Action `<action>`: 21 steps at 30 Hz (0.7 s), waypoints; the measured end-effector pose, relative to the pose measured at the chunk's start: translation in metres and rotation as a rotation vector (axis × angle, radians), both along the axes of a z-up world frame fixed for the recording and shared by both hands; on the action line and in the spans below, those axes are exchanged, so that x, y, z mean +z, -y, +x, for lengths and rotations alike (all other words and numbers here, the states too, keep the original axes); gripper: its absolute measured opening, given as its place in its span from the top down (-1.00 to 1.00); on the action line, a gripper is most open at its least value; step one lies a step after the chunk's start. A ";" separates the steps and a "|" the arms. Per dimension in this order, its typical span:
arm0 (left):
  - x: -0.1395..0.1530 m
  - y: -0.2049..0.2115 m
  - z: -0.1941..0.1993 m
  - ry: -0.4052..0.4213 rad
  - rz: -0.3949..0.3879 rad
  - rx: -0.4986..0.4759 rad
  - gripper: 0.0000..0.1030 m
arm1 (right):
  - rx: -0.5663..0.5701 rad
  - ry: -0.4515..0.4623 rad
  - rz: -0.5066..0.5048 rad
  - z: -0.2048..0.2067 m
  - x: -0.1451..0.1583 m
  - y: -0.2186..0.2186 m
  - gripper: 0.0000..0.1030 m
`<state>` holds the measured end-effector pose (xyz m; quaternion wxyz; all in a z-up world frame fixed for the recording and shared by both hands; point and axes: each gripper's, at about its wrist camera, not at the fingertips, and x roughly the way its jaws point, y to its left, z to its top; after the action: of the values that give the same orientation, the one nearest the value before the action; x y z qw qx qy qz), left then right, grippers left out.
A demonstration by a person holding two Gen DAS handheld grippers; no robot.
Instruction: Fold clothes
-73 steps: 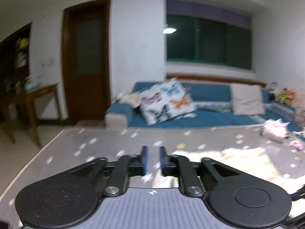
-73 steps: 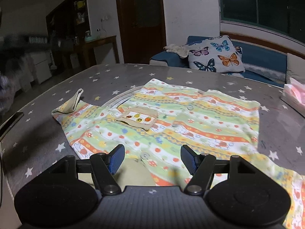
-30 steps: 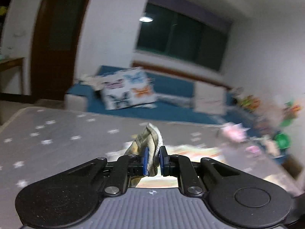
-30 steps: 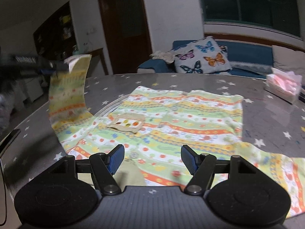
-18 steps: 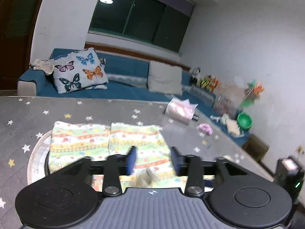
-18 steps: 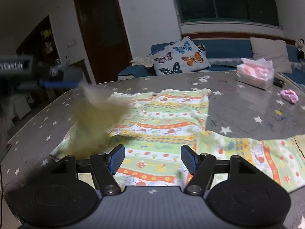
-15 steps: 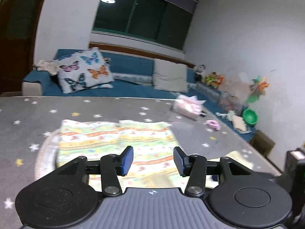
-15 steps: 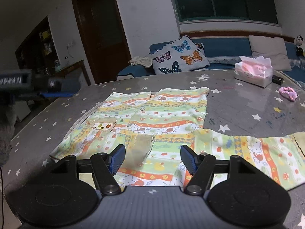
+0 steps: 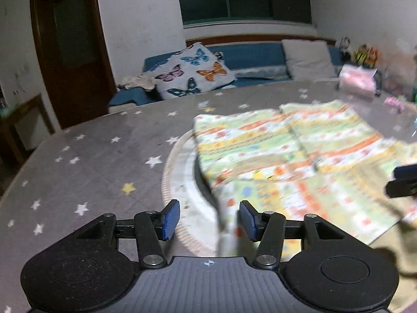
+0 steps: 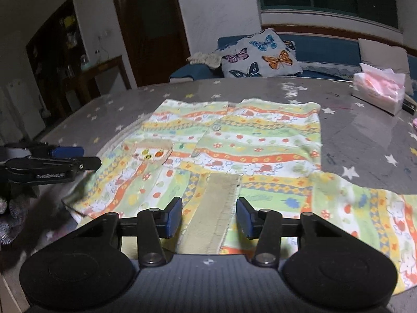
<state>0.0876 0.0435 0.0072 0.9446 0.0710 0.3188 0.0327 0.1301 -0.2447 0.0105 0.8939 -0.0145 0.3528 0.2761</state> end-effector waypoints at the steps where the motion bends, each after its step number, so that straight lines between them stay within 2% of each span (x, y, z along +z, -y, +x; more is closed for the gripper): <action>1: -0.003 -0.001 0.002 -0.005 0.014 0.003 -0.13 | 0.001 -0.004 -0.014 0.000 -0.002 -0.002 0.08; 3: -0.010 -0.002 0.004 -0.015 0.040 0.010 -0.27 | -0.007 -0.012 -0.036 0.001 -0.005 -0.001 0.08; 7: -0.009 -0.005 0.006 -0.011 0.042 0.031 -0.48 | -0.043 -0.007 -0.019 -0.004 -0.001 0.016 0.07; 10: -0.003 -0.004 0.006 0.005 0.029 0.028 -0.66 | -0.114 0.011 -0.002 -0.009 0.006 0.042 -0.02; 12: 0.001 -0.002 0.005 0.025 0.025 0.020 -0.90 | -0.181 0.028 -0.002 -0.010 0.009 0.066 -0.12; 14: 0.006 0.002 0.004 0.042 0.015 0.011 -1.00 | -0.257 0.036 -0.021 -0.008 0.009 0.090 -0.15; 21: 0.008 0.014 0.010 0.045 -0.003 -0.008 -1.00 | -0.524 0.060 -0.086 0.001 0.004 0.174 -0.17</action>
<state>0.0974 0.0295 0.0155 0.9517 0.0700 0.2975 0.0299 0.1314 -0.4188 0.0145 0.9435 0.0312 0.3292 0.0195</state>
